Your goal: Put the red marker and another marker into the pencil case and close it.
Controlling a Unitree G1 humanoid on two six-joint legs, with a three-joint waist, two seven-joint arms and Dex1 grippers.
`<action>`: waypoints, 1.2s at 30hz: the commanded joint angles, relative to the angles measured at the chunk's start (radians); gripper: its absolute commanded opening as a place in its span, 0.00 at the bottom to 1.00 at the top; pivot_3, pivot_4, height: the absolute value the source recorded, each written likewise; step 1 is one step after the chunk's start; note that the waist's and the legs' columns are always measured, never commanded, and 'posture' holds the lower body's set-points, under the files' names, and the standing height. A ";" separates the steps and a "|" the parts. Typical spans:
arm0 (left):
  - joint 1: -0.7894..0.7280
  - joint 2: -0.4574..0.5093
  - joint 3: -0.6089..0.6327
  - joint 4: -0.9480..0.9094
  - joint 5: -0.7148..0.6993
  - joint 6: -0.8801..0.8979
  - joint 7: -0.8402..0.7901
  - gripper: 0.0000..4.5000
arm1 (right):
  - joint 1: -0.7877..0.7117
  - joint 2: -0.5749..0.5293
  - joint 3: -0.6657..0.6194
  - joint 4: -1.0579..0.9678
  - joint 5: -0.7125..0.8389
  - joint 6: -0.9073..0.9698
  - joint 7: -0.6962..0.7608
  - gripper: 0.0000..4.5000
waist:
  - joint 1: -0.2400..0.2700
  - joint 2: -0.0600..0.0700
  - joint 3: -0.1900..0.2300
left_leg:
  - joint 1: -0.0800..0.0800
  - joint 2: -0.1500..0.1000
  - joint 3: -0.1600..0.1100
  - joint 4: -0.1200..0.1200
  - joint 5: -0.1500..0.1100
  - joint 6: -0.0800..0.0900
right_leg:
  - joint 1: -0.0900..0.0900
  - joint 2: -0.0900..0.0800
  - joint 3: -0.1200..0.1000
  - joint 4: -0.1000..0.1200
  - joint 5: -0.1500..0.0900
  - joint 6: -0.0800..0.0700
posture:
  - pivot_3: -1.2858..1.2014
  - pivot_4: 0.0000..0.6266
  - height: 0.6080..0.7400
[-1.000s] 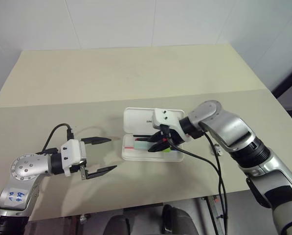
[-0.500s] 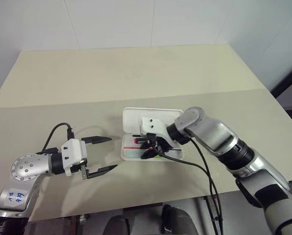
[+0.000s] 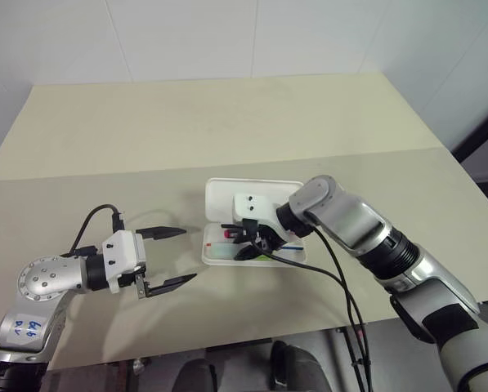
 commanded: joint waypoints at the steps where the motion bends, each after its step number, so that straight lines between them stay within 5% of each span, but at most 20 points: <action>1: -0.018 0.007 0.002 -0.023 -0.004 -0.001 0.007 1.00 | -0.037 0.038 -0.058 -0.015 0.030 0.015 -0.016 0.70 | -0.002 0.000 0.000 | 0.000 0.000 0.000 0.000 0.000 0.000 | 0.000 0.000 0.000 0.000 0.000 0.000 | 0.52 0.24 1.00; 5: -0.029 0.003 -0.007 -0.017 -0.001 -0.002 0.006 1.00 | -0.044 0.055 -0.082 -0.025 0.048 0.037 -0.026 0.99 | -0.004 -0.001 -0.001 | 0.000 0.000 0.000 0.000 0.000 0.000 | 0.000 0.000 0.000 0.000 0.000 0.000 | 0.52 0.24 1.00; 12: -0.051 -0.003 -0.029 -0.004 0.000 -0.005 0.002 1.00 | -0.027 0.015 -0.148 -0.097 0.145 0.130 0.005 0.99 | -0.004 -0.002 -0.001 | 0.000 0.000 0.000 -0.001 0.000 0.000 | -0.001 0.000 0.000 0.000 0.000 0.000 | 0.52 0.24 1.00; 18: -0.074 -0.019 -0.060 0.002 -0.003 -0.006 0.001 1.00 | 0.066 -0.139 -0.226 -0.204 0.253 0.186 0.049 0.99 | 0.003 -0.002 -0.001 | -0.001 0.000 0.000 0.000 0.000 0.000 | 0.000 0.000 0.000 0.000 0.000 0.000 | 0.52 0.24 1.00; 22: -0.104 -0.048 -0.110 0.001 -0.012 0.004 -0.008 1.00 | 0.243 -0.361 -0.363 -0.304 0.297 0.167 0.072 0.99 | 0.020 -0.003 -0.002 | -0.001 0.000 -0.001 0.000 0.000 0.000 | 0.000 0.000 0.000 0.000 0.000 0.000 | 0.52 0.24 1.00; 31: -0.095 -0.094 -0.167 -0.013 -0.017 0.015 -0.009 1.00 | 0.519 -0.521 -0.721 -0.465 0.387 0.352 -0.140 0.99 | 0.008 -0.005 -0.003 | 0.001 0.000 0.002 0.001 -0.001 0.001 | 0.000 -0.001 0.000 0.000 0.000 0.000 | 0.52 0.24 1.00; 36: -0.102 -0.140 -0.219 0.012 -0.001 0.002 -0.014 1.00 | 0.694 -0.425 -0.951 -0.535 0.351 0.422 -0.368 0.99 | 0.023 -0.007 -0.004 | 0.001 0.000 0.001 0.002 -0.002 0.001 | 0.001 -0.001 0.001 0.000 0.001 -0.002 | 0.52 0.24 1.00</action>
